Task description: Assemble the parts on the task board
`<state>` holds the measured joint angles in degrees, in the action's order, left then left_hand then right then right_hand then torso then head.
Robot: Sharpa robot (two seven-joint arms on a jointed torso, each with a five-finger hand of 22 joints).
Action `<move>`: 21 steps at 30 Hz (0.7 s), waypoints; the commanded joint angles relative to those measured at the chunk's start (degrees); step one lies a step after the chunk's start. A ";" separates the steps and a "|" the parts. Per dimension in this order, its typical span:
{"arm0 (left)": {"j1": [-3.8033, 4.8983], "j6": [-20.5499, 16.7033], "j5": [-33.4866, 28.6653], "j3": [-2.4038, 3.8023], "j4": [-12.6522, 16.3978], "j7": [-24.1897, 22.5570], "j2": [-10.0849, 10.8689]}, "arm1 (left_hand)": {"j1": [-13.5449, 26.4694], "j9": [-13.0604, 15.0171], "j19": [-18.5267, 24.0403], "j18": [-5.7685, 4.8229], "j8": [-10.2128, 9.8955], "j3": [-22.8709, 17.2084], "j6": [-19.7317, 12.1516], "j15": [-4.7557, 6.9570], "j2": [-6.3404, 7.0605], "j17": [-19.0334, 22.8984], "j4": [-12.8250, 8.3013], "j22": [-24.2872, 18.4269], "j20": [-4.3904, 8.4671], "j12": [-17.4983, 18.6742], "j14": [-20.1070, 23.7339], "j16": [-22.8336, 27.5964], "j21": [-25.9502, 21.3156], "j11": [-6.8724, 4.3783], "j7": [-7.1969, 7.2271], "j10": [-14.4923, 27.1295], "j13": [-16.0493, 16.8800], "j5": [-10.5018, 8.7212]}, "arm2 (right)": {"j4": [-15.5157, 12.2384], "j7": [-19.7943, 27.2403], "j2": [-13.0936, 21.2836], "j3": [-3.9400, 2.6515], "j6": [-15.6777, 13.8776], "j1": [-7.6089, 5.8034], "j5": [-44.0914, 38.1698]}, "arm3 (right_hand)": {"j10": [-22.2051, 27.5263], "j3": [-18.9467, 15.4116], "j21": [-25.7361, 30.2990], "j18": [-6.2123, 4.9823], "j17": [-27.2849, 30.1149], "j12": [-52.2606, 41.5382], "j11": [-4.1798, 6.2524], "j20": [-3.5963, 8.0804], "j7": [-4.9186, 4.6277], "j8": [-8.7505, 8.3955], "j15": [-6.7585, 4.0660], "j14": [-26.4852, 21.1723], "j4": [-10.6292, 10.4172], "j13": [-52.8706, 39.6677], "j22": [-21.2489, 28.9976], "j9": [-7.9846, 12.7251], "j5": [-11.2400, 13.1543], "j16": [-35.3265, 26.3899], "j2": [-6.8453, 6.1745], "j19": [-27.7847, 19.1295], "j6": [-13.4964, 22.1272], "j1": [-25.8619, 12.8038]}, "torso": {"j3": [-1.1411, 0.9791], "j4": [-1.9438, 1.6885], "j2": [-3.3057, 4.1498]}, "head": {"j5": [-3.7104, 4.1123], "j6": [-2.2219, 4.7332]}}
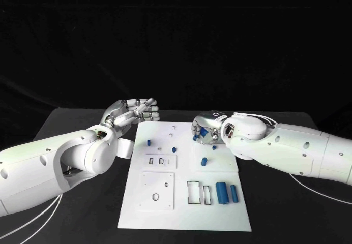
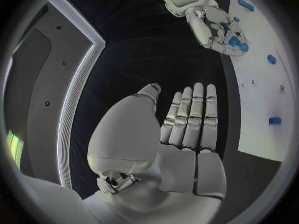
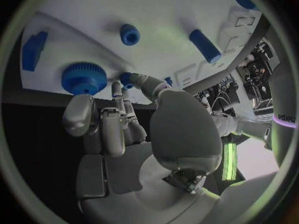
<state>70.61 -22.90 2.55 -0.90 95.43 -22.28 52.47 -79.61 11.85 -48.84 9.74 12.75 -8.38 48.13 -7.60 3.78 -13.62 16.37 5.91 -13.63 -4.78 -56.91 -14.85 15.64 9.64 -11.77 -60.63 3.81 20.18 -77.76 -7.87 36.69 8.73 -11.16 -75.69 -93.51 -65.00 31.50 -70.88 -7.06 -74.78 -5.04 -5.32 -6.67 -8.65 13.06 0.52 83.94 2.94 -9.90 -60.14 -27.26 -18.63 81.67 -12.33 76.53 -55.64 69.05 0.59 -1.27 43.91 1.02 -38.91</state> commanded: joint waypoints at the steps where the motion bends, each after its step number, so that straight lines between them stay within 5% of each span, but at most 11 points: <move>1: 0.13 0.35 -0.60 0.07 -0.03 -0.13 -0.14 | 0.56 -0.05 0.33 0.53 -0.27 0.25 -0.07 -0.09 0.17 -0.05 -0.02 -0.06 -0.22 0.33 0.31 0.35 -0.36 0.28 -0.41 0.28 -0.01 0.06 | 0.12 0.43 -0.09 0.01 0.84 0.03 -0.55 | -0.37 0.43 -0.35 1.11 -0.11 -0.43 -0.04 0.06 -0.02 0.24 0.17 2.98 0.02 -0.07 -0.08 -0.12 -0.10 0.42 0.47 0.04 -0.45 -0.03 | 0.00 0.00 0.19 | -0.05 0.07; 16: 0.26 0.30 -1.12 0.07 -0.22 -0.02 -0.19 | 0.53 -0.06 0.33 0.54 -0.29 0.21 -0.08 -0.10 0.04 -0.09 -0.06 -0.09 -0.24 0.40 0.33 0.40 -0.40 0.29 -0.41 0.30 0.01 0.12 | -0.01 -0.25 -0.33 0.00 1.04 0.08 -0.40 | -0.88 1.80 -0.90 1.18 -0.25 -0.76 0.16 0.18 0.21 0.46 0.01 3.02 -0.34 -0.27 -0.83 -0.57 -0.01 0.65 1.15 0.09 -1.01 0.25 | -0.03 -0.04 0.44 | -0.12 -0.02; 21: 0.29 0.34 -1.25 0.07 -0.32 0.04 -0.15 | 0.53 -0.06 0.34 0.54 -0.29 0.21 -0.08 -0.11 0.01 -0.10 -0.06 -0.10 -0.25 0.41 0.34 0.41 -0.41 0.29 -0.41 0.29 0.01 0.11 | -0.05 -1.55 -0.26 0.00 -1.03 0.08 -0.61 | -2.49 3.68 -1.57 1.26 -0.40 -1.65 0.79 0.55 0.85 1.39 -0.47 3.06 -0.61 -0.84 -1.81 -1.70 1.82 0.94 1.78 0.18 -2.44 0.62 | -0.05 0.09 0.45 | -0.20 -0.03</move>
<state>70.80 -22.93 1.77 -0.89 95.04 -22.05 52.41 -79.61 11.85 -48.83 9.74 12.75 -8.38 48.13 -7.60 3.78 -13.64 16.37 5.88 -13.63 -4.58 -56.91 -14.63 15.43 9.63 -11.76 -60.63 3.81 20.17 -77.75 -8.20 36.44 8.69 -11.36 -75.68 -93.42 -67.33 34.97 -72.23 -6.44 -74.95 -6.55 -4.49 -6.42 -7.70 14.30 0.49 83.97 2.29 -10.65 -61.95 -28.78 -16.82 82.38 -11.20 76.78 -57.82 69.77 0.55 -1.27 44.34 0.85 -38.92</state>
